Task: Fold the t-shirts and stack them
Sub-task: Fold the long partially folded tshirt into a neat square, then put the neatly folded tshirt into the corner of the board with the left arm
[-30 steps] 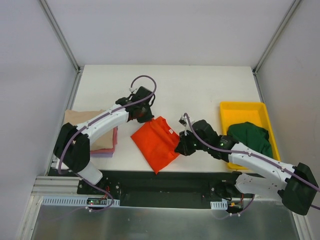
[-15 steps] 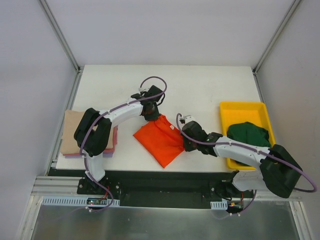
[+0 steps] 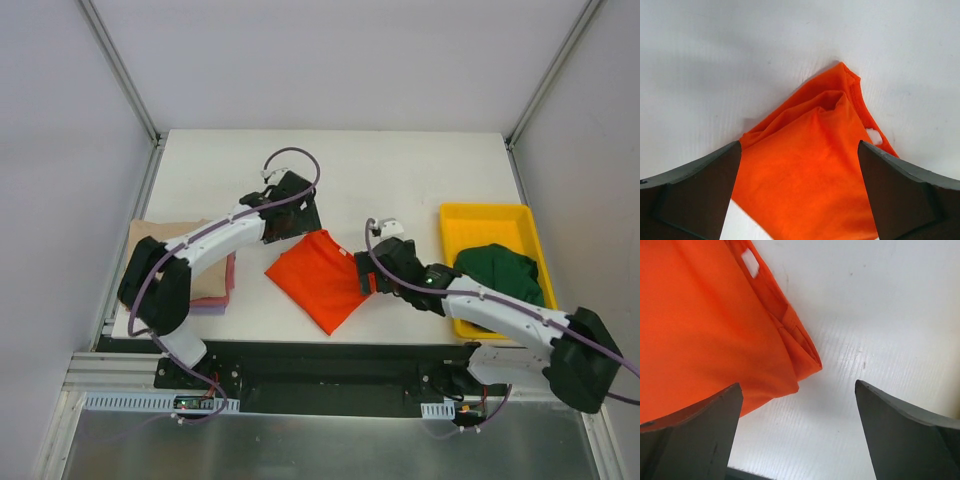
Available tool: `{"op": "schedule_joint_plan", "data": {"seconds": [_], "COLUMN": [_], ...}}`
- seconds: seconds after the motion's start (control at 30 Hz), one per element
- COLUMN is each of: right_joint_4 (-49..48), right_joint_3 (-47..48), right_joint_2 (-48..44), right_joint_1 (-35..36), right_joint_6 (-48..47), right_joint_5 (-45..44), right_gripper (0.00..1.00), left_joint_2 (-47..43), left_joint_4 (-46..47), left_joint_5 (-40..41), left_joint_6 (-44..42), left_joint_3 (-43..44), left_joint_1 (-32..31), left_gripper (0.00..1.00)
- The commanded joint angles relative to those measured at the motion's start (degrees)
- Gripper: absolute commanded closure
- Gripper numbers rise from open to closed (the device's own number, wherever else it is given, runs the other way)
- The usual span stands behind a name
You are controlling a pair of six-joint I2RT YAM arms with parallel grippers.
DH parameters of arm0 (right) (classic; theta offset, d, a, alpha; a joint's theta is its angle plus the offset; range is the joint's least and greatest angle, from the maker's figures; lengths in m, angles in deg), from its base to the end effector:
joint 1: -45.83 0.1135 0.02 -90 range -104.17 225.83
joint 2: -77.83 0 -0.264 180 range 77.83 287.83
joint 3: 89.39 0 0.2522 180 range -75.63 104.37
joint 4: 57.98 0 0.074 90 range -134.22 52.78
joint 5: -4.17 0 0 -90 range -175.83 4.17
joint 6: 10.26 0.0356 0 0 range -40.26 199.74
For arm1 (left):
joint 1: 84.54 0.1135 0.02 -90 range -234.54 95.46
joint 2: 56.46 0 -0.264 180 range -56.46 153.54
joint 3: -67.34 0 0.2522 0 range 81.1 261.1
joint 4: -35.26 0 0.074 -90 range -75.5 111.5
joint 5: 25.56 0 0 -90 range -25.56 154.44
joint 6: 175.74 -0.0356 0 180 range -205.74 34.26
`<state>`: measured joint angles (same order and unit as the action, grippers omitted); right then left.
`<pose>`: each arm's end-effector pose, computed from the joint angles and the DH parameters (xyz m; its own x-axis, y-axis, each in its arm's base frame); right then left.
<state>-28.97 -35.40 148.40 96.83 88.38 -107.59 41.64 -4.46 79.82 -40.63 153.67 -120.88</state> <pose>0.1668 0.1851 0.2140 -0.5284 -0.4308 -0.7316 -0.4846 0.8606 -0.1567 0.3049 -0.2126 0.2387 -0.7554 -0.2923 -0.5865 -0.1372 0.9457 -0.2947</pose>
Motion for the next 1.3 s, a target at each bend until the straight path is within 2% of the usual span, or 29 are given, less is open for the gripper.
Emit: {"op": "schedule_joint_plan", "data": {"seconds": [0.0,0.1,0.17,0.23,0.33,0.5,0.67,0.83,1.03,1.27], "right_joint_4": [3.4,-4.1,-11.5,-13.7,-13.7,-13.8,-13.8,-14.3,-13.2,-11.6], "right_joint_3": [-1.1,-5.7,-8.6,-7.5,-4.0,1.8,3.6,4.9,10.7,13.0], "right_joint_2": [-11.4,-17.0,-17.7,-14.8,-8.5,2.6,9.6,15.6,24.5,27.3], "right_joint_1": [0.2,0.2,0.2,0.1,0.1,-0.2,-3.9,-9.2,-14.4,-18.6], "right_joint_6": [4.1,4.4,5.6,6.0,5.7,5.2,4.5,1.6,-2.7,-5.4], "right_joint_5": [2.3,16.1,25.1,28.6,31.1,30.5,30.7,30.3,31.5,33.5], "right_gripper": [0.04,0.04,0.04,0.04,0.04,0.04,0.04,0.04,0.04,0.04], "left_joint_2": [-9.3,-12.1,-13.4,-13.4,-9.1,1.3,11.3,16.8,15.3,3.7], "left_joint_4": [1.8,4.5,7.2,12.7,13.1,11.4,3.6,0.5,0.4,1.4], "left_joint_5": [0.6,-3.8,-8.3,-18.0,-23.7,-17.1,-7.3,-7.0,-10.4,-9.6], "left_joint_6": [-8.6,-16.0,-19.5,-25.6,-27.1,-26.6,-24.4,-20.3,-16.4,-10.2], "left_joint_3": [-4.9,-9.9,-13.1,-15.9,-13.4,-6.0,3.4,5.1,0.2,-12.3], "left_joint_1": [0.4,1.3,2.1,2.6,2.5,2.7,3.1,4.6,4.6,4.6], "left_gripper": [0.01,0.01,0.01,0.01,0.01,0.01,0.01,0.03,0.06,0.07]}}
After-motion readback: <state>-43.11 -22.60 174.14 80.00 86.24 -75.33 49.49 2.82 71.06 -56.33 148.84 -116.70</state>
